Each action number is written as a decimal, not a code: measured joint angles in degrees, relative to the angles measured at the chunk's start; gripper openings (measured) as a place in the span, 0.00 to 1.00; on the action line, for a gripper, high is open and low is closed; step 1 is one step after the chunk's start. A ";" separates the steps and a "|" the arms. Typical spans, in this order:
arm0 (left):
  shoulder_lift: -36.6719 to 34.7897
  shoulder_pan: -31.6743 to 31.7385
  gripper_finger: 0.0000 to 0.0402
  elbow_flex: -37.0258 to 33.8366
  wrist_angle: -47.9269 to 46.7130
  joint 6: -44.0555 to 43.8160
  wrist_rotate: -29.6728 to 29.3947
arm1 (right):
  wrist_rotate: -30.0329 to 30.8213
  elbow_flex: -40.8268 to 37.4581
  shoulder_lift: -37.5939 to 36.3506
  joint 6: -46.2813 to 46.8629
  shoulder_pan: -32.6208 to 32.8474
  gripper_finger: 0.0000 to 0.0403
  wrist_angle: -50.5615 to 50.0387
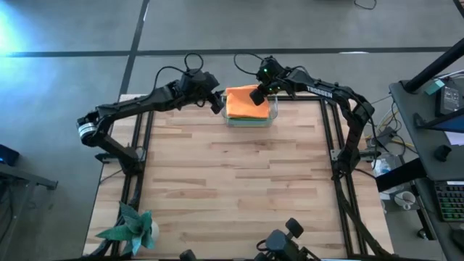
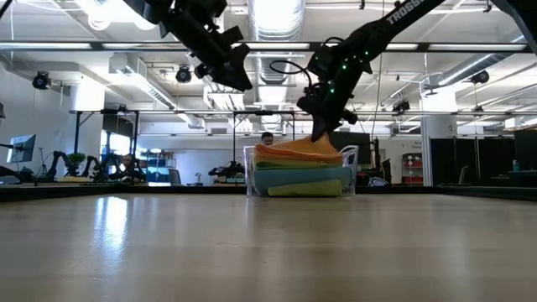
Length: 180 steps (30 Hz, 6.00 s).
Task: Fold microfiber towels
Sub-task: Stack the orange microfiber cloth on top of the yellow microfiber cloth in the transparent bin, then return to Home Position
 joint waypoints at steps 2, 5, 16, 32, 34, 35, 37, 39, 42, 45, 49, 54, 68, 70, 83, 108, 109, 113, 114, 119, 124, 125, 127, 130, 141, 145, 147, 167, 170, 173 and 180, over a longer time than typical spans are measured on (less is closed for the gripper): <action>-0.10 -0.22 0.36 -0.17 -0.36 0.00 0.02 | -0.02 0.21 0.06 -0.18 0.00 0.14 -1.67; -0.10 -0.33 0.36 -0.41 -0.36 0.00 0.02 | -0.02 -0.01 0.39 -0.21 0.00 0.22 -2.43; -0.54 -0.40 0.36 -0.37 -1.59 -0.07 0.00 | 2.01 2.65 0.31 -0.39 -0.11 0.45 -4.84; -8.49 -11.57 0.36 -6.20 -8.34 -1.52 0.05 | 1.57 5.37 -8.93 0.28 5.25 0.45 -21.94; -10.34 -13.70 0.36 -8.02 -8.38 -1.60 0.19 | 1.60 4.33 -10.99 0.39 6.80 0.45 -20.89; -11.45 -14.81 0.36 -8.86 -8.25 -1.60 0.20 | 1.57 3.79 -11.93 1.02 7.69 0.45 -19.78; -13.98 -16.82 0.36 -10.56 -8.19 -1.66 0.24 | 1.54 2.49 -13.70 2.91 9.44 0.45 -17.07; -16.58 -18.63 0.35 -12.53 -8.08 -2.08 0.36 | 1.53 1.10 -15.08 4.67 11.29 0.45 -14.00; -20.45 -20.44 0.30 -15.58 -8.13 -5.27 0.39 | 1.57 -0.95 -16.79 7.58 14.26 0.44 -9.32; -24.69 -22.03 0.24 -19.32 -7.94 -7.36 0.37 | 1.59 -2.76 -17.99 10.35 17.58 0.44 -5.30; -30.00 -24.20 0.14 -23.89 -8.15 -7.72 0.37 | 2.00 -4.27 -18.83 11.60 22.37 0.45 -4.80; -35.82 -27.79 0.02 -28.02 -8.02 -10.48 0.41 | 4.33 -5.60 -19.32 15.59 27.35 0.44 -3.62; -50.43 -35.74 0.00 -40.10 -3.01 -14.54 0.47 | 8.11 -5.45 -19.26 21.35 36.46 0.44 -2.21; -52.84 -35.74 0.00 -42.65 0.05 -15.52 0.47 | 8.09 -5.45 -19.26 21.03 37.47 0.44 -1.15; -67.19 -35.72 0.00 -58.74 6.84 -22.43 0.48 | 8.03 -5.40 -19.61 20.19 39.84 0.43 -0.32; -79.34 -35.63 0.00 -66.36 6.28 -25.67 -0.28 | 25.08 -31.53 -61.20 18.99 38.03 0.43 1.38; -79.34 -35.63 0.00 -66.42 6.26 -25.66 -0.29 | 24.93 -34.57 -63.15 20.02 38.03 0.43 3.93; -79.60 -35.63 0.00 -66.42 6.37 -25.66 -0.33 | 22.78 -45.36 -69.06 23.00 38.04 0.43 13.69; -79.60 -35.63 0.00 -66.46 6.38 -25.53 -0.33 | 22.50 -47.58 -70.14 23.63 38.06 0.43 15.43; -79.46 -35.63 0.00 -67.04 6.39 -25.50 -0.37 | 20.93 -56.35 -73.24 27.30 38.05 0.43 21.94; -79.46 -35.63 0.00 -67.75 7.04 -25.48 -0.39 | 18.17 -62.58 -73.77 29.34 38.05 0.43 26.82; -79.34 -35.63 0.00 -67.77 7.12 -25.49 -0.39 | 18.14 -63.61 -74.02 30.11 38.04 0.43 26.76; -79.01 -35.63 0.00 -67.75 7.11 -25.49 -0.37 | 18.13 -65.62 -74.74 31.51 38.03 0.43 27.14; -78.74 -35.63 0.00 -67.66 6.99 -25.46 -0.35 | 18.16 -68.35 -76.98 33.13 38.03 0.43 27.02; -78.46 -35.63 0.00 -67.73 7.04 -25.44 -0.35 | 18.45 -74.29 -88.71 31.99 38.03 0.43 27.02; -78.50 -35.63 0.00 -67.77 7.06 -25.44 -0.35 | 19.08 -76.28 -93.43 30.92 38.01 0.43 26.32; -78.27 -35.63 0.00 -67.77 7.06 -25.44 -0.37 | 19.32 -77.26 -95.67 30.87 37.99 0.43 26.11; -77.80 -35.61 0.00 -68.01 8.37 -25.42 -0.35 | 25.54 -84.00 -98.99 29.87 37.77 0.43 32.56; -77.72 -35.63 0.00 -68.01 8.41 -25.42 -0.35 | 25.59 -84.00 -98.99 27.19 37.79 0.43 32.58; -77.72 -35.62 0.00 -68.01 8.46 -25.42 -0.35 | 25.59 -84.00 -98.99 25.93 37.79 0.43 32.58; -77.72 -35.61 0.00 -68.04 8.70 -25.42 -0.35 | 25.59 -84.00 -98.99 25.79 37.79 0.43 32.58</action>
